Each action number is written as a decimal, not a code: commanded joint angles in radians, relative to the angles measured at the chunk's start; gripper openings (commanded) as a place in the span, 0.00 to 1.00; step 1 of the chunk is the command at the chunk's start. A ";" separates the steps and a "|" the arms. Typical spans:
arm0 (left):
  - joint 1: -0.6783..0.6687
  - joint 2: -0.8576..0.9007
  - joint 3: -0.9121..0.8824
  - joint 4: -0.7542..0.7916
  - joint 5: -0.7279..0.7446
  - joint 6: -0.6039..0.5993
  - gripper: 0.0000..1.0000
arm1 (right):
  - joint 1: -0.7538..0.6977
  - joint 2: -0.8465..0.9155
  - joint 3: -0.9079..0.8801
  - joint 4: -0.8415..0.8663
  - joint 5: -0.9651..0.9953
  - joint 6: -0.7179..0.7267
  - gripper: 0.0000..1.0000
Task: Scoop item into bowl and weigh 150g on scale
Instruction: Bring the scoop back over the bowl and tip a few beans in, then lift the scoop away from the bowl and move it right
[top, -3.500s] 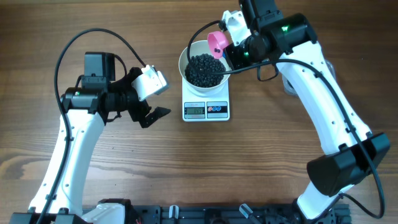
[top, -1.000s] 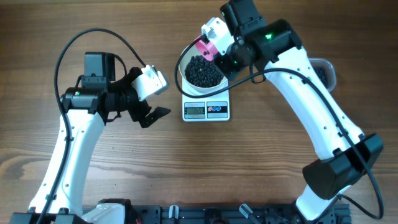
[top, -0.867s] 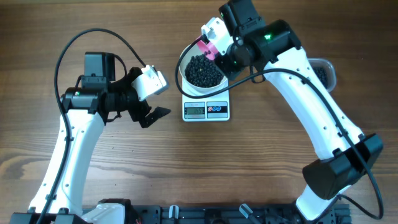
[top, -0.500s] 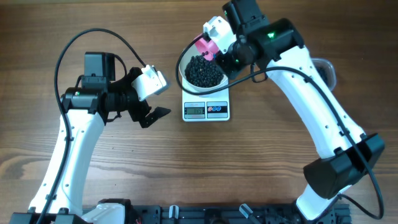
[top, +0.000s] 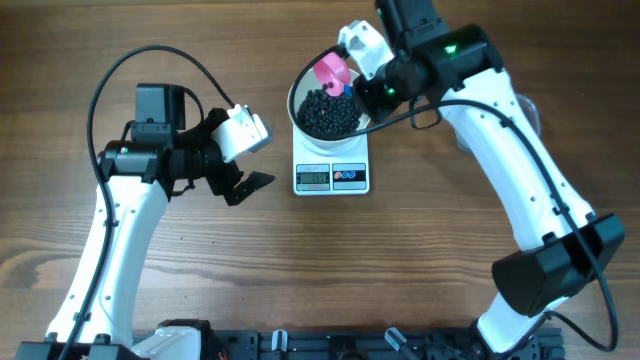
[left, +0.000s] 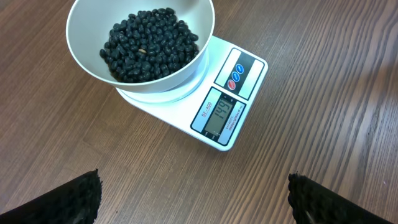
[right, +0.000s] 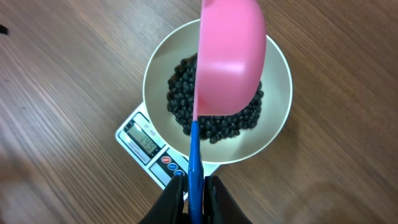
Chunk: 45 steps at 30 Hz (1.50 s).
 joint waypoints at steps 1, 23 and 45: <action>0.005 0.006 -0.002 -0.001 0.005 0.020 1.00 | -0.045 -0.032 0.027 0.000 -0.090 0.015 0.04; 0.005 0.006 -0.002 -0.001 0.005 0.020 1.00 | 0.003 -0.031 0.027 0.002 0.029 0.015 0.04; 0.005 0.006 -0.002 0.000 0.005 0.020 1.00 | -0.249 -0.029 0.027 -0.051 -0.499 0.067 0.04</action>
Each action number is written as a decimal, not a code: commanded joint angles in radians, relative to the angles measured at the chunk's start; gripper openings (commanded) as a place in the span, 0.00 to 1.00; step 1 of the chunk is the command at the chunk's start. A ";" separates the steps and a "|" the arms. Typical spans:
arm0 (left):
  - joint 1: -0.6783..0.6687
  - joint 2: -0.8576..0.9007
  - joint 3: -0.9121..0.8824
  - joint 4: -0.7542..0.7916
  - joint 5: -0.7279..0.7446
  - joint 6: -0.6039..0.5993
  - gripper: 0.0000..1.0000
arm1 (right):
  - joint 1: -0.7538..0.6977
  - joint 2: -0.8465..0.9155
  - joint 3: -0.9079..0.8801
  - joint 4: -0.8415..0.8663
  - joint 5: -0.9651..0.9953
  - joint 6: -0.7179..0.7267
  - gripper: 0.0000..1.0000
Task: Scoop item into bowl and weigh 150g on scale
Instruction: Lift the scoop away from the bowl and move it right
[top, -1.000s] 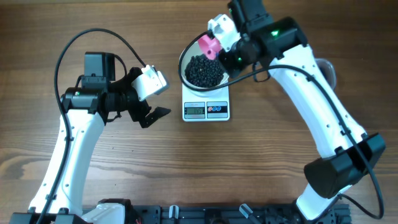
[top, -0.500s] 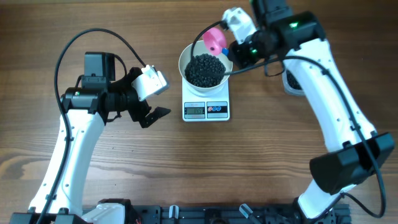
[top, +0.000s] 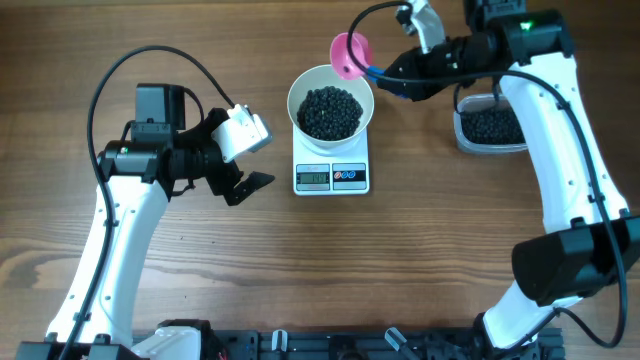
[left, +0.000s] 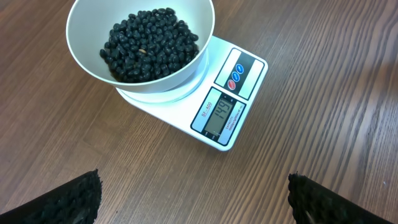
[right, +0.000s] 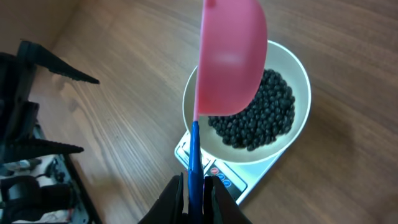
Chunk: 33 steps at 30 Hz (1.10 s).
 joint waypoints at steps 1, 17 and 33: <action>0.005 0.006 -0.002 -0.001 0.004 0.020 1.00 | -0.006 -0.029 0.027 -0.013 -0.053 0.018 0.04; 0.005 0.006 -0.002 -0.001 0.004 0.020 1.00 | -0.006 -0.029 0.027 -0.013 -0.052 0.053 0.04; 0.005 0.006 -0.002 -0.001 0.004 0.020 1.00 | -0.120 -0.029 0.027 0.104 -0.037 0.374 0.04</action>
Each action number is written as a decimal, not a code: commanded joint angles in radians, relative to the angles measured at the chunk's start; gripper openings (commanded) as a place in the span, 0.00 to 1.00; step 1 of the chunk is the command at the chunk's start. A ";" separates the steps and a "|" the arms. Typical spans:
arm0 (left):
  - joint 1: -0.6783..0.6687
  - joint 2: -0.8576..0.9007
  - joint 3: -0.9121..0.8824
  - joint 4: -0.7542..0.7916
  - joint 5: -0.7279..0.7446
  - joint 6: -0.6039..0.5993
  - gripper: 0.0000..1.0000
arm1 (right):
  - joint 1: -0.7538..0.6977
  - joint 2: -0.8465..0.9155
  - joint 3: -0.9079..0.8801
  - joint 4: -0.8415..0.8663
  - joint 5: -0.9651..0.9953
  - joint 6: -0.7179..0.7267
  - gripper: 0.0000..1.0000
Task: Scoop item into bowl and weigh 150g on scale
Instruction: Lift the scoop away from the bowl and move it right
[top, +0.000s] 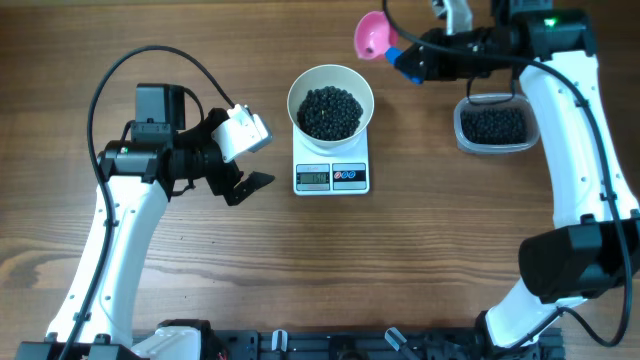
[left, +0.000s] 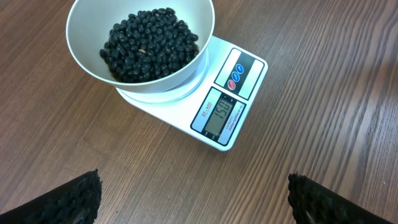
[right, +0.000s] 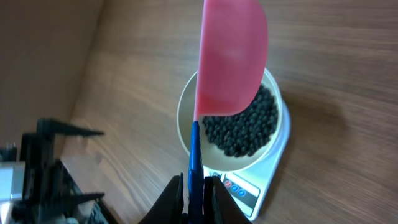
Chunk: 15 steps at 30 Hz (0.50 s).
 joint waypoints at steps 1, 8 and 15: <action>0.005 0.006 -0.002 -0.001 0.005 0.020 1.00 | -0.053 -0.029 0.027 0.020 -0.016 0.073 0.04; 0.005 0.006 -0.002 -0.001 0.005 0.020 1.00 | -0.202 -0.029 0.027 0.015 -0.016 0.060 0.04; 0.005 0.006 -0.002 -0.001 0.005 0.020 1.00 | -0.444 -0.029 0.027 -0.271 0.030 -0.034 0.04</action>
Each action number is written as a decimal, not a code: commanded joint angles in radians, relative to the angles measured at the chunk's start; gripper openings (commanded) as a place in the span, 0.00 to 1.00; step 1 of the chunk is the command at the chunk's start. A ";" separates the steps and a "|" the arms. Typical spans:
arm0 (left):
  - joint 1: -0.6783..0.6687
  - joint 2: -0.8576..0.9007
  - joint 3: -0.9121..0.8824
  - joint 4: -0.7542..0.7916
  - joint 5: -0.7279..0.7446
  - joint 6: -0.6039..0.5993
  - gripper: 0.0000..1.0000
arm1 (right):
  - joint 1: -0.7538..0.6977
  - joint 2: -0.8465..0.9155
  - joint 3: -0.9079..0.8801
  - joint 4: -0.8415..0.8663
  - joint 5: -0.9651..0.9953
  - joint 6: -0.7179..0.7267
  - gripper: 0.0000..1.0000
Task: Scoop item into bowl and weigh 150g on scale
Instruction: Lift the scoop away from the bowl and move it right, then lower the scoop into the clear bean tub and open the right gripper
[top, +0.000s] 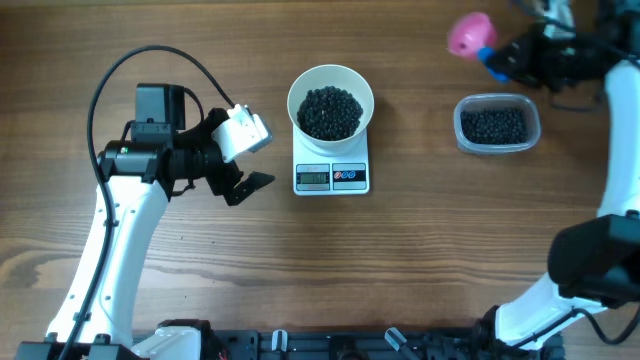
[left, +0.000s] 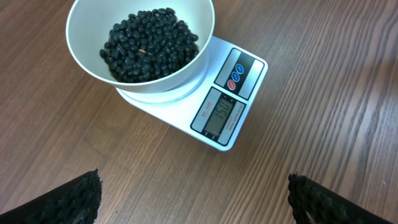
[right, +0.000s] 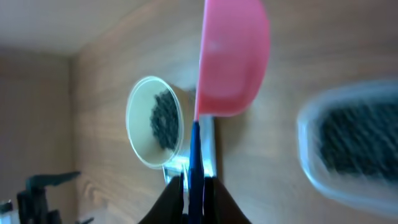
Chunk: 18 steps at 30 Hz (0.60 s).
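A white bowl (top: 331, 108) of black beans stands on the white scale (top: 331, 176); in the left wrist view the scale's display (left: 219, 116) reads 150. My right gripper (right: 193, 182) is shut on the blue handle of the pink scoop (top: 467, 35), high at the far right, past the clear tub of beans (top: 495, 124). The scoop's bowl (right: 231, 59) fills the blurred right wrist view. Left of the scale, my left gripper (top: 247, 188) hangs open over bare wood, its fingertips (left: 74, 198) wide apart.
The clear tub (right: 354, 149) lies right of the scale on the wooden table (top: 400, 260). A black cable loops over the left arm (top: 120, 230).
My right gripper has carried the pink scoop from just right of the bowl to the far right, above the tub. The display still reads 150. The left arm is unmoved.
The scoop was tipped over the bowl with the display at 149. Then it hung above the bowl's far right rim, still 149. Then it stood clear to the right and the display read 150. Now it is over by the tub.
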 joint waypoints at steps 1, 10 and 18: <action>0.005 0.006 -0.002 -0.001 0.005 0.021 1.00 | -0.099 -0.029 0.021 -0.103 0.058 -0.058 0.04; 0.005 0.006 -0.002 0.000 0.005 0.021 1.00 | -0.096 -0.015 -0.025 -0.203 0.401 0.049 0.04; 0.005 0.006 -0.002 -0.001 0.005 0.021 1.00 | 0.169 0.064 -0.093 -0.095 0.698 0.185 0.04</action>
